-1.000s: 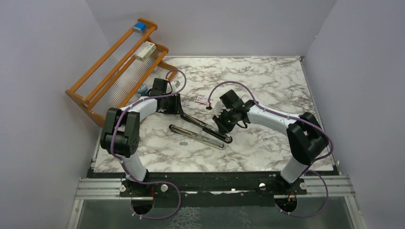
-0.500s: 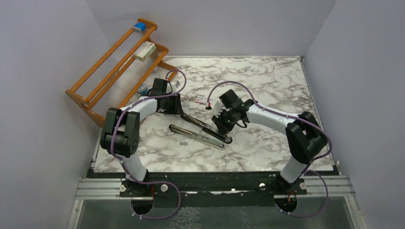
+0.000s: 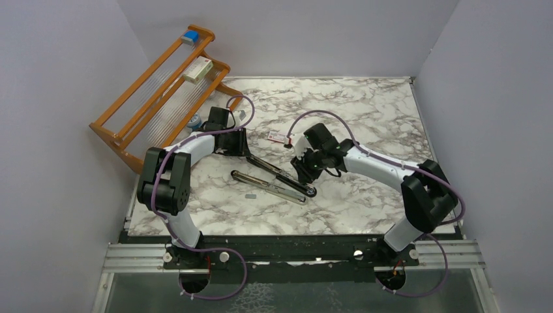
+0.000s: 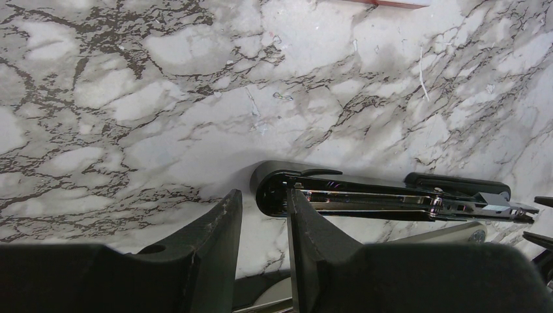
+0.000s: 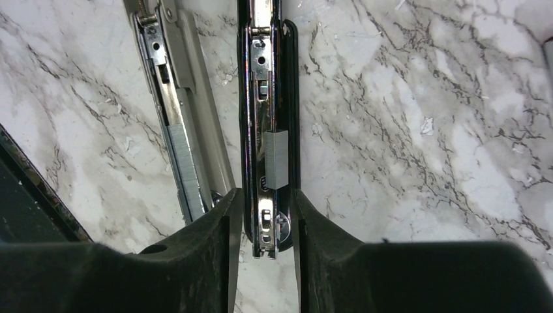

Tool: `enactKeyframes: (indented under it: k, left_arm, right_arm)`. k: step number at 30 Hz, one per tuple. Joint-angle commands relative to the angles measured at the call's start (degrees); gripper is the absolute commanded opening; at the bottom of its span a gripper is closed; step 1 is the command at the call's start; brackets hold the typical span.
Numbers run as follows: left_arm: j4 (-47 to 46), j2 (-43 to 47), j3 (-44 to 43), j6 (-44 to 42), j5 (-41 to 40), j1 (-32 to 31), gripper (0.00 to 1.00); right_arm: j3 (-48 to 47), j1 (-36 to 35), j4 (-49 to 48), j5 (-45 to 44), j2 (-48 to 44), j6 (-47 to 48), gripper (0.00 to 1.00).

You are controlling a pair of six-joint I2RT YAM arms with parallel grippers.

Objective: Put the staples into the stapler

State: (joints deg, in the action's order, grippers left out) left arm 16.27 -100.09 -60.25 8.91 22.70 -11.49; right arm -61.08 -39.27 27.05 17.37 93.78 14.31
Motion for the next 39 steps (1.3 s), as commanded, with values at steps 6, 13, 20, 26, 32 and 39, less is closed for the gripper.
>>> enactKeyframes:
  k: [6, 13, 20, 26, 32, 39]
  left_arm:
    - [1.9, -1.7, -0.1, -1.7, -3.7, 0.1, 0.34]
    - [1.9, -1.6, -0.1, -1.6, -3.7, 0.1, 0.34]
    - [1.9, -1.7, -0.1, -1.7, -3.7, 0.1, 0.34]
    - [1.9, -1.7, -0.1, -1.6, -3.6, 0.1, 0.34]
    - [1.9, -1.7, 0.0, -1.7, -3.7, 0.1, 0.34]
    - [1.9, -1.6, -0.1, -1.7, -3.6, 0.1, 0.34]
  right_arm:
    - [10.3, 6.1, -17.5, 6.6, -9.0, -11.8, 0.41]
    - [17.6, 9.5, -30.8, 14.6, -7.7, -18.9, 0.48]
    - [19.9, 11.3, -36.6, 20.1, -5.9, -22.3, 0.5]
    - [19.9, 11.9, -36.6, 19.5, -3.7, -22.0, 0.49]
    - [19.1, 12.2, -35.3, 22.4, -1.5, -21.3, 0.44]
    - [19.1, 12.3, -34.0, 22.3, -0.6, -20.6, 0.4]
